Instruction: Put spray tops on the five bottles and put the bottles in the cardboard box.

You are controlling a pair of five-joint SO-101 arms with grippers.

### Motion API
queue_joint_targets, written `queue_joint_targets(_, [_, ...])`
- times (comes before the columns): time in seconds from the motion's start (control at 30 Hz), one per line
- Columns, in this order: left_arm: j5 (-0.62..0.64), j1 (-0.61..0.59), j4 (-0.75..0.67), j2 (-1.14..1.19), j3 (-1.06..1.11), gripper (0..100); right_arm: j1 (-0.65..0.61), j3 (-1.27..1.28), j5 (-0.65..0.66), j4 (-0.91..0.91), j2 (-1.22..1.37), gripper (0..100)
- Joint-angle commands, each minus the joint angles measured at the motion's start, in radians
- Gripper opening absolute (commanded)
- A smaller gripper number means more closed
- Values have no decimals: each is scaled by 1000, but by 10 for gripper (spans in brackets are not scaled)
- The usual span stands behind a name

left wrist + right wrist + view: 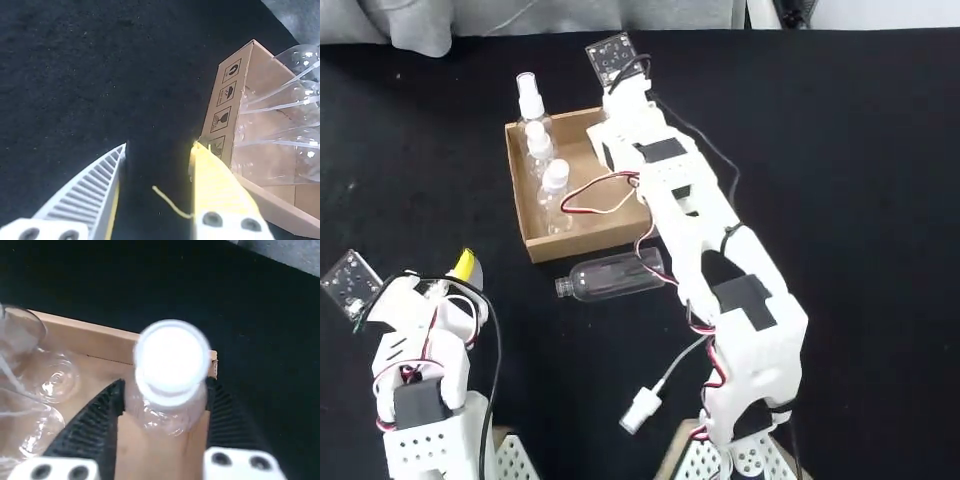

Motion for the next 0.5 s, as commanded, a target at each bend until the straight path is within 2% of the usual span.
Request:
queue_joint_targets(0.0, [-8, 2, -2, -9, -12, 188, 29, -15, -8, -31, -8, 247])
queue_joint_targets(0.27, [-8, 2, -2, -9, -10, 188, 29, -12, -8, -23, -8, 344])
queue_joint_targets(0.47, [-8, 2, -2, -9, -10, 188, 29, -19, -8, 25, -18, 354])
